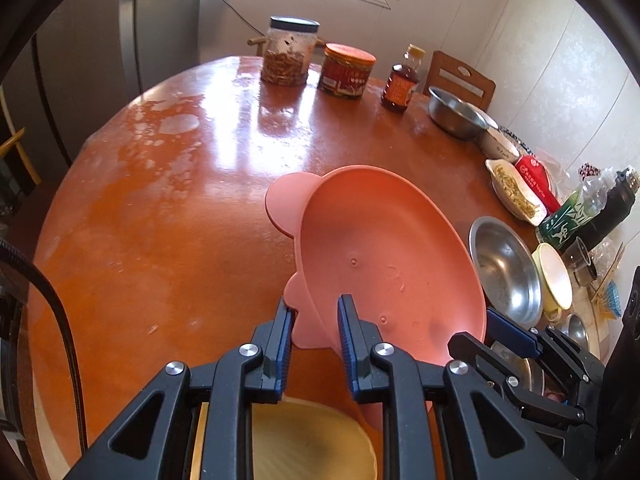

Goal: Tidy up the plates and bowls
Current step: 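Grasp the pink pig bowl rim with the left tool above the yellow plate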

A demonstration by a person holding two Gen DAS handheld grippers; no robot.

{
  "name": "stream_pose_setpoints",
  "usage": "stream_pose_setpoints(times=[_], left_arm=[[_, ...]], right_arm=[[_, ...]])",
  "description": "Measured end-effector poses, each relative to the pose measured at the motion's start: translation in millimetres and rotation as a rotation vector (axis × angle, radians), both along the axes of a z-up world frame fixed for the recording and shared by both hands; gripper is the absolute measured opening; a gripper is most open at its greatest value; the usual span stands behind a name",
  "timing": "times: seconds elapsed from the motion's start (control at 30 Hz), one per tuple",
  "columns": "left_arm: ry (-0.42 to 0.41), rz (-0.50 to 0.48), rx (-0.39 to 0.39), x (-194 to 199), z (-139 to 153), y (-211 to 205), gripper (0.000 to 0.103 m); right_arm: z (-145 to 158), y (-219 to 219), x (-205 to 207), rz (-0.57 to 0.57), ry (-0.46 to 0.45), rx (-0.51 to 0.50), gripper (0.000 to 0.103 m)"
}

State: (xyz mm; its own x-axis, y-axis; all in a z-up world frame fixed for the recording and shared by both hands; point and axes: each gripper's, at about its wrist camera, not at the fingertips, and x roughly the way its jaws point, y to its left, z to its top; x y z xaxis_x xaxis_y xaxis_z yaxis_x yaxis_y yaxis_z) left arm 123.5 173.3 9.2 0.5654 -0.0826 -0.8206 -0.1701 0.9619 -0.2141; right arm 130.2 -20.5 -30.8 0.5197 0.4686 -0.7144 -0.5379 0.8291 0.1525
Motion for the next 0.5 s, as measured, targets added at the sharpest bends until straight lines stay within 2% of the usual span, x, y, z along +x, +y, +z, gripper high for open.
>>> stream_pose_setpoints(times=[0.2, 0.5], left_arm=[[-0.025, 0.041, 0.0, -26.3, 7.4, 10.3, 0.022], [-0.033, 0.107, -0.001, -69.4, 6.0, 25.1, 0.022]], right_arm=[[9.0, 9.8, -18.9, 0.055, -0.031, 0.001, 0.043], [8.6, 26.8, -48.7, 0.149, -0.026, -0.008, 0.043]])
